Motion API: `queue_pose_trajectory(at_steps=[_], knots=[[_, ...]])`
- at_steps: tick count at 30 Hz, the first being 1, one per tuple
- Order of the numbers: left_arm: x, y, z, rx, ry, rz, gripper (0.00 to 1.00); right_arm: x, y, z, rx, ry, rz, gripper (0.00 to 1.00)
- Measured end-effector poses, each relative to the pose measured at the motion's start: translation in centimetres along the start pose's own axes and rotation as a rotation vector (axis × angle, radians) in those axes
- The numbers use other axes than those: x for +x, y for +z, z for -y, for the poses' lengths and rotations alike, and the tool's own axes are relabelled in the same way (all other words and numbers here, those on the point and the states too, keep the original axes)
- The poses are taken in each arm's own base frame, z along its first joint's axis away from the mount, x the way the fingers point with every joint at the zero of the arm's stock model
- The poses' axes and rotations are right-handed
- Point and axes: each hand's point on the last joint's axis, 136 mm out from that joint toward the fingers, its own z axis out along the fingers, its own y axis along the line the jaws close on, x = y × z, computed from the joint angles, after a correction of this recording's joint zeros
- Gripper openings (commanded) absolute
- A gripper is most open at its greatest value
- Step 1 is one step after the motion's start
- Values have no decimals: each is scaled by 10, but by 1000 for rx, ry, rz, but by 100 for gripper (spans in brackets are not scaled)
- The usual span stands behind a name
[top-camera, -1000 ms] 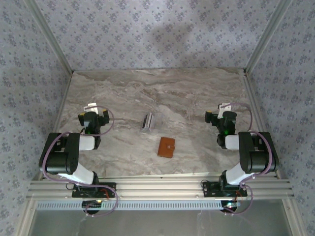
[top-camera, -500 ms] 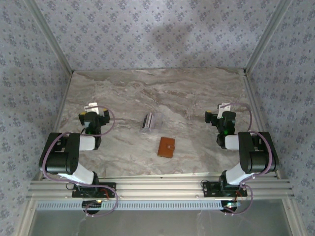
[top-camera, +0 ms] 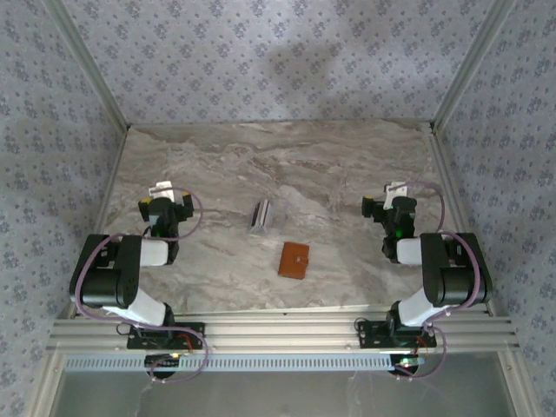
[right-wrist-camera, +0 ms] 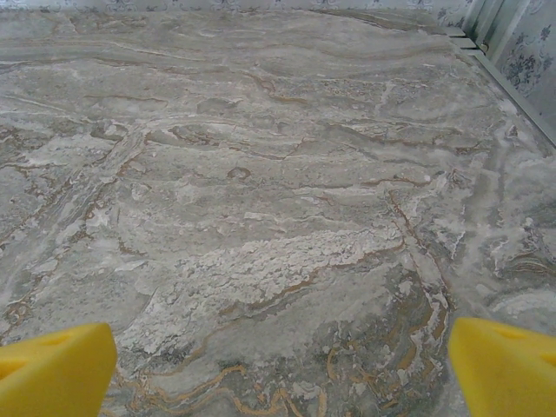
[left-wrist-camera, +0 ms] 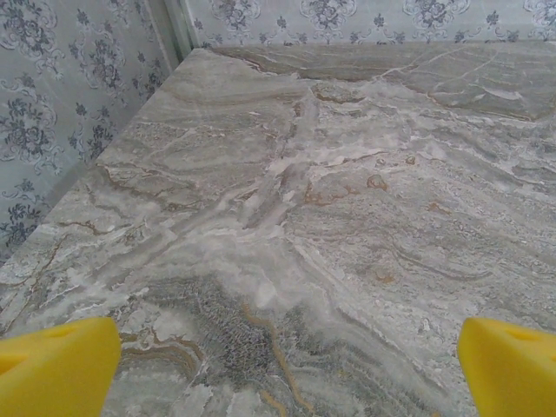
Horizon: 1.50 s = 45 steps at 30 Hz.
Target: Put the credit cards into the card holder
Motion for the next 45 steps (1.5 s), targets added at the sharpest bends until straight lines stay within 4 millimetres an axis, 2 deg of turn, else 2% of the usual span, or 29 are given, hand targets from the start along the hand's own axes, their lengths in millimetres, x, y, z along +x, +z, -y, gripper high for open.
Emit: queue_pose_trajectory(at_steps=[45], knots=[[3, -2, 0, -2, 4, -4, 100, 1, -1, 0, 16, -13, 1, 100]])
